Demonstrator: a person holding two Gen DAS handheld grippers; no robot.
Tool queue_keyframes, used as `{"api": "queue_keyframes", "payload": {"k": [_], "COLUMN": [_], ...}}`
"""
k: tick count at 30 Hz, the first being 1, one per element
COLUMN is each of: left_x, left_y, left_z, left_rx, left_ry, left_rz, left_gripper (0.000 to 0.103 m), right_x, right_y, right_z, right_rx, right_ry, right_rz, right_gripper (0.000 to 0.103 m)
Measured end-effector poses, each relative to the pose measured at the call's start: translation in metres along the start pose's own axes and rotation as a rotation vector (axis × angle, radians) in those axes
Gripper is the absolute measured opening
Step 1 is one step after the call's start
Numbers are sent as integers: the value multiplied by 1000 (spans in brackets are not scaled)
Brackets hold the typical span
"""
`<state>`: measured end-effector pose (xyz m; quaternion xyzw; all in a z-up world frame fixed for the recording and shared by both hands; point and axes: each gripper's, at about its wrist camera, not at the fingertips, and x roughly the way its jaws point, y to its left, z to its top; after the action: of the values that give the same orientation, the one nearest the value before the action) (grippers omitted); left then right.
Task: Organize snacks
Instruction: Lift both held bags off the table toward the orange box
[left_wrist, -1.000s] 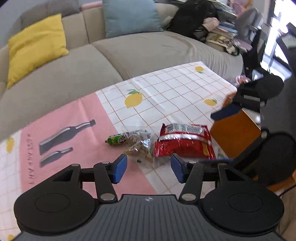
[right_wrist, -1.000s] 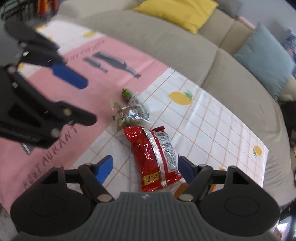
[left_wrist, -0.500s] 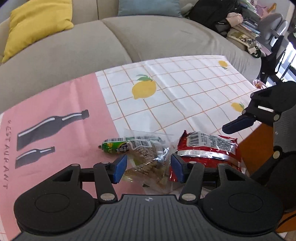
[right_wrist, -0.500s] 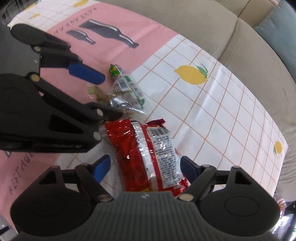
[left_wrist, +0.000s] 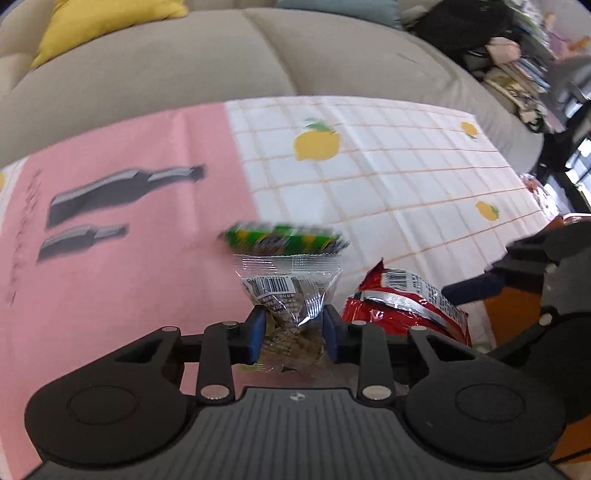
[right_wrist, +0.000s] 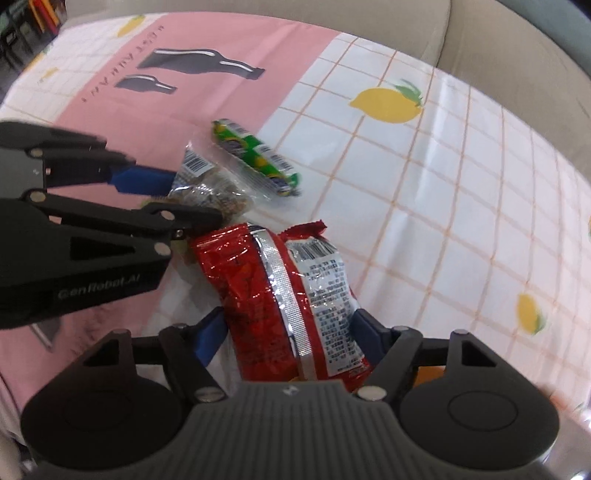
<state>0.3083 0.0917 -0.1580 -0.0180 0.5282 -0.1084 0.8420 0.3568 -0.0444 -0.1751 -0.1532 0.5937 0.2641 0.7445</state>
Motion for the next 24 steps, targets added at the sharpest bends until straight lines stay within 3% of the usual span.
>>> {"api": "queue_keyframes", "payload": {"k": [8, 14, 18, 24], "left_x": [-36, -60, -76, -81], "left_y": [21, 19, 8, 6], "left_z": [-48, -87, -106, -130], "left_rx": [-138, -204, -200, -290], "left_ry": [40, 71, 41, 48], "left_rz": [31, 33, 54, 3], "left_gripper": [34, 33, 32, 29], "right_x": [-8, -20, -31, -40], "right_y": [36, 48, 47, 63], "right_z": [-29, -71, -102, -136], "right_rx": [120, 241, 368, 430], "right_ry": [-62, -137, -183, -235], "right_rz": [89, 127, 173, 118], "right_gripper": [71, 70, 69, 69]}}
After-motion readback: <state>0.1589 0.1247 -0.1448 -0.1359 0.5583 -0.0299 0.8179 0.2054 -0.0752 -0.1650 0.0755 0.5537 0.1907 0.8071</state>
